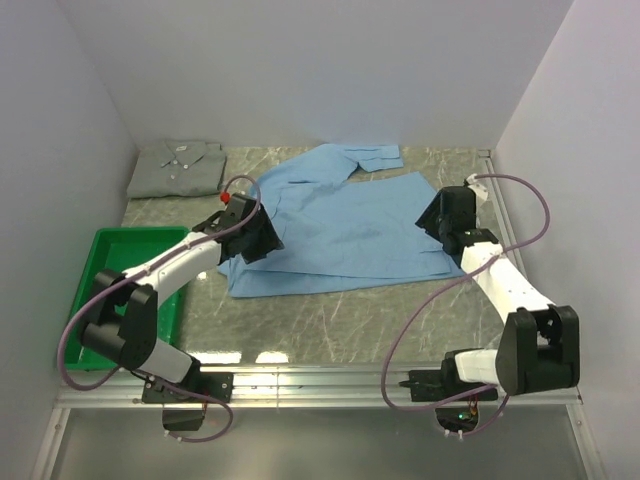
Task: Fold and stack the long sleeve shirts
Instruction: Fold the shirt
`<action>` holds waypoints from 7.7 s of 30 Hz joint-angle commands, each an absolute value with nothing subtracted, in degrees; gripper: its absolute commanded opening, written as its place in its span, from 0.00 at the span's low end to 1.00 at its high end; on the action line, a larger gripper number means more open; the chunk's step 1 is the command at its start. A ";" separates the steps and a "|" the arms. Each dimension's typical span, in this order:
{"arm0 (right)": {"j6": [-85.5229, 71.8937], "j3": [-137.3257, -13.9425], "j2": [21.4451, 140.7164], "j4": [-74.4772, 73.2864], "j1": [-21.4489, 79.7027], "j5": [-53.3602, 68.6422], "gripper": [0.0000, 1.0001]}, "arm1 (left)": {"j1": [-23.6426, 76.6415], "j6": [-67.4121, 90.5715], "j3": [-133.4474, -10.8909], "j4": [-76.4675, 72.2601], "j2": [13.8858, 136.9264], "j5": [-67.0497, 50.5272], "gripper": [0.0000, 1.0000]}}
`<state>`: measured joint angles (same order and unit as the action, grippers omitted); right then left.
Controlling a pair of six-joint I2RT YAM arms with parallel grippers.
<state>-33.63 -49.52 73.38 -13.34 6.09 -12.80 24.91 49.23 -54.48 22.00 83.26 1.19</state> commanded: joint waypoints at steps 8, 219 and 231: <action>-39.81 -42.37 82.96 -2.73 -2.19 -2.02 0.56 | 25.05 56.42 -51.33 13.97 90.25 2.63 0.45; -35.33 -70.84 88.41 -33.14 -1.30 -3.78 0.56 | 10.72 23.04 -81.64 27.07 105.98 4.83 0.86; -30.07 -77.33 99.13 -29.09 -3.34 -3.87 0.53 | 10.02 19.51 -91.31 27.68 118.30 1.76 0.63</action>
<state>-32.88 -72.71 97.12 -32.40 -2.48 -3.22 10.46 21.58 -88.49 28.25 117.21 3.66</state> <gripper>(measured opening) 0.533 0.643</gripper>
